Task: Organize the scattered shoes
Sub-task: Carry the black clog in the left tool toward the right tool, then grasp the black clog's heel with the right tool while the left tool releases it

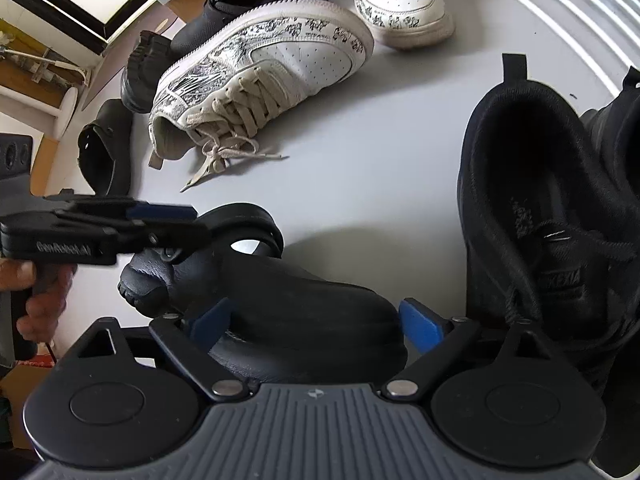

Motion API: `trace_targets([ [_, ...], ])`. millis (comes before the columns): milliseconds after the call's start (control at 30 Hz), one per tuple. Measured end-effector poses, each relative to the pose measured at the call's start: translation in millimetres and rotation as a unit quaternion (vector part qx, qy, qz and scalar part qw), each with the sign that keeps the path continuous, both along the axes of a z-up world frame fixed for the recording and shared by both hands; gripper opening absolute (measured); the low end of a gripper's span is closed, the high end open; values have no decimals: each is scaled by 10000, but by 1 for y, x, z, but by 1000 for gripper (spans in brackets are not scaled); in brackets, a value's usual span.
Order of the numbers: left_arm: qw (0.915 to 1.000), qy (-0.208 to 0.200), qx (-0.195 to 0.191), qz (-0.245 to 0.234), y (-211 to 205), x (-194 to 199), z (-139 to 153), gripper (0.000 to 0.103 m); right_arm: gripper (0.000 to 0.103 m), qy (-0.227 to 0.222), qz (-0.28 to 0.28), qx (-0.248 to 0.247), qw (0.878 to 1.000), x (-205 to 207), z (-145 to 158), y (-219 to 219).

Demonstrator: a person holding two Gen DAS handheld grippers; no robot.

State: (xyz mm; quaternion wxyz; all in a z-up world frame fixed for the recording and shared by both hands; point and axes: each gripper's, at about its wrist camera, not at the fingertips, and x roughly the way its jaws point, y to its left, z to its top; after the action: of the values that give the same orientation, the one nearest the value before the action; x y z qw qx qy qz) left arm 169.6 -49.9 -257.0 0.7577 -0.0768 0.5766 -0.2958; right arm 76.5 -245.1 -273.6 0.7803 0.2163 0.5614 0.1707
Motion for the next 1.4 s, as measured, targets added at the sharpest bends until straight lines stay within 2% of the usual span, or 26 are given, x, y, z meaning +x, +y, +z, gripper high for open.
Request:
trace_targets([
  [300,9989,-1,-100,466,26,-12,7,57,99,91,73,155,9998,-6,-5,1],
  [600,9977,249,-67,627,40,-18,-4,58,103,190,171,392,9989,-9,-14,3],
  [800,9975,203,-85,676,41,-17,-4,60,103,326,110,618,9975,-6,-22,-1],
  [967,9972,153,-101,728,44,-15,-2,60,103,199,229,578,9979,-10,-20,3],
  [1200,9967,142,-112,788,56,-17,2,61,100,-405,454,152,9980,-25,-6,14],
  [1400,9964,163,-98,821,60,-19,1,62,100,-860,778,-162,9931,-48,5,27],
])
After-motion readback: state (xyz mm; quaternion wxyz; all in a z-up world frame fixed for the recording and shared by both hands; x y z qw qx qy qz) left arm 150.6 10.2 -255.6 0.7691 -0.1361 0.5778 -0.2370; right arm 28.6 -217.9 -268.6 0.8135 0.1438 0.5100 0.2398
